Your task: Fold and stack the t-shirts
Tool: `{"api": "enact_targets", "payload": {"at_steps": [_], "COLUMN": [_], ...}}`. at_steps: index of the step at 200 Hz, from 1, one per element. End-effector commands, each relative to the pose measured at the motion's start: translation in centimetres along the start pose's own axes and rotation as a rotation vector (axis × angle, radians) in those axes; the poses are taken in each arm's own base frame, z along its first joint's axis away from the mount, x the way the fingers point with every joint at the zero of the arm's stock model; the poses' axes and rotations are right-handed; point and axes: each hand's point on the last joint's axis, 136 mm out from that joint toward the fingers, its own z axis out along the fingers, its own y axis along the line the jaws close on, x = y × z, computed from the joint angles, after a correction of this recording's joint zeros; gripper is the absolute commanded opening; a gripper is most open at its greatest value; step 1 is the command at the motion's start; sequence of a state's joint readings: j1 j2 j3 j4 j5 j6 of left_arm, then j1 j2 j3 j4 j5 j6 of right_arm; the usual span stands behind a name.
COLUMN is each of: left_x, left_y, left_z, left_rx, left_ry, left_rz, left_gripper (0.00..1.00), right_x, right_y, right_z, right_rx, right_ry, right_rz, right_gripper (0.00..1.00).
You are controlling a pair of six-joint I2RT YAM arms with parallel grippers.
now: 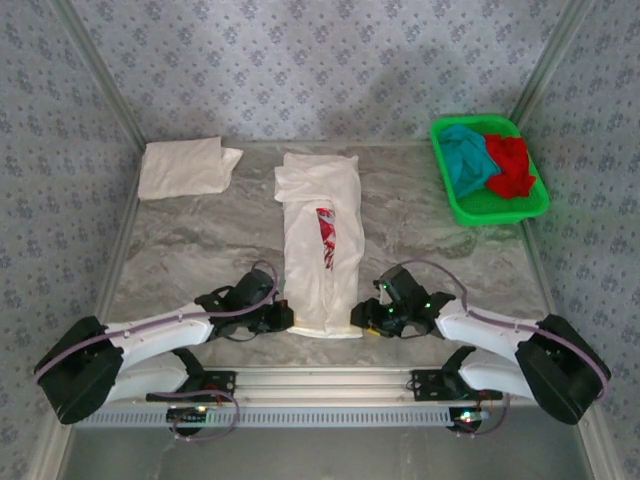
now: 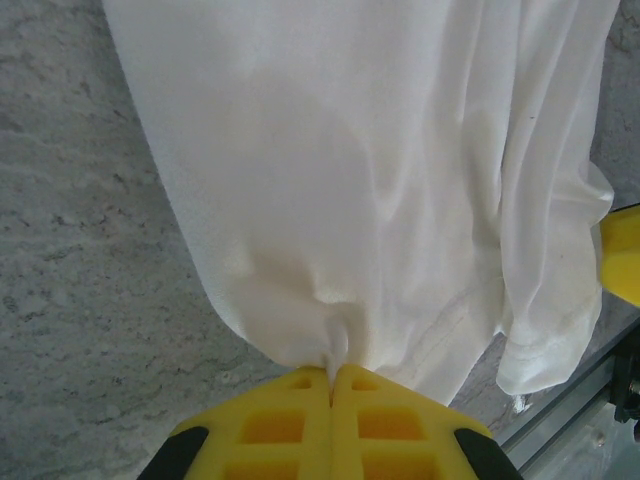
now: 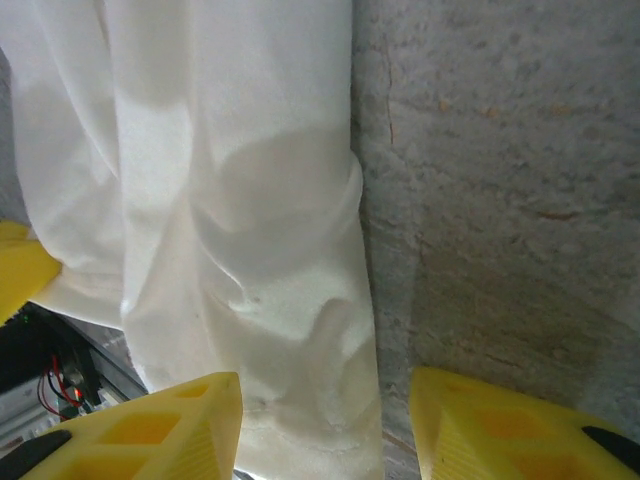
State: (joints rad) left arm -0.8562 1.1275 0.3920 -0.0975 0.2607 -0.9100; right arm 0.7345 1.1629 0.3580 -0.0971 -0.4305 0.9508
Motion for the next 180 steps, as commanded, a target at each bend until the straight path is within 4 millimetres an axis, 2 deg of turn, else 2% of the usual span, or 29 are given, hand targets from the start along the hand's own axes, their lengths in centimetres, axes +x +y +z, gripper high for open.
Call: {"api": "enact_targets", "payload": {"at_steps": [1, 21, 34, 55, 77, 97, 118, 134, 159, 180], "left_x": [-0.6, -0.6, -0.7, -0.5, -0.6, -1.0, -1.3, -1.0, 0.6, 2.2], "left_y": [-0.1, -0.2, -0.2, 0.1, 0.2, -0.7, -1.6, -1.3, -0.1, -0.2], "left_z": [-0.1, -0.3, -0.5, -0.8, -1.2, -1.8, -2.5, -2.5, -1.8, -1.7], "left_rx": [0.0, 0.004, 0.001, -0.006, 0.007, 0.029, 0.038, 0.027, 0.014, 0.011], "left_ry": [-0.021, -0.025, -0.031, -0.041, -0.059, -0.075, -0.075, -0.065, -0.031, 0.008], "left_rz": [-0.001, 0.002, 0.007, 0.001, -0.006, 0.006, 0.023, 0.021, -0.001, 0.005], "left_gripper": [0.0, 0.0, 0.0, 0.0, 0.0, 0.0, 0.0, 0.0, 0.0, 0.0], "right_x": [0.2, 0.6, 0.6, 0.0, -1.2, -2.2, -2.4, -1.7, 0.5, 2.1], "right_y": [1.1, 2.7, 2.9, 2.6, 3.2, 4.8, 5.9, 4.8, 2.2, 1.2], "right_z": [0.8, 1.5, 1.6, 0.7, -0.8, -2.1, -3.0, -2.5, -1.1, -1.0], "right_rx": [-0.005, -0.015, 0.002, 0.022, -0.021, -0.073, -0.082, -0.063, -0.033, -0.002], "right_ry": [0.028, 0.056, 0.05, 0.002, -0.056, -0.091, -0.093, -0.076, -0.023, -0.001], "right_rz": [-0.029, -0.072, -0.087, -0.083, -0.07, -0.083, -0.113, -0.093, -0.05, -0.052], "right_gripper": [0.46, 0.4, 0.27, 0.19, 0.0, 0.0, 0.0, 0.0, 0.0, 0.0]}}
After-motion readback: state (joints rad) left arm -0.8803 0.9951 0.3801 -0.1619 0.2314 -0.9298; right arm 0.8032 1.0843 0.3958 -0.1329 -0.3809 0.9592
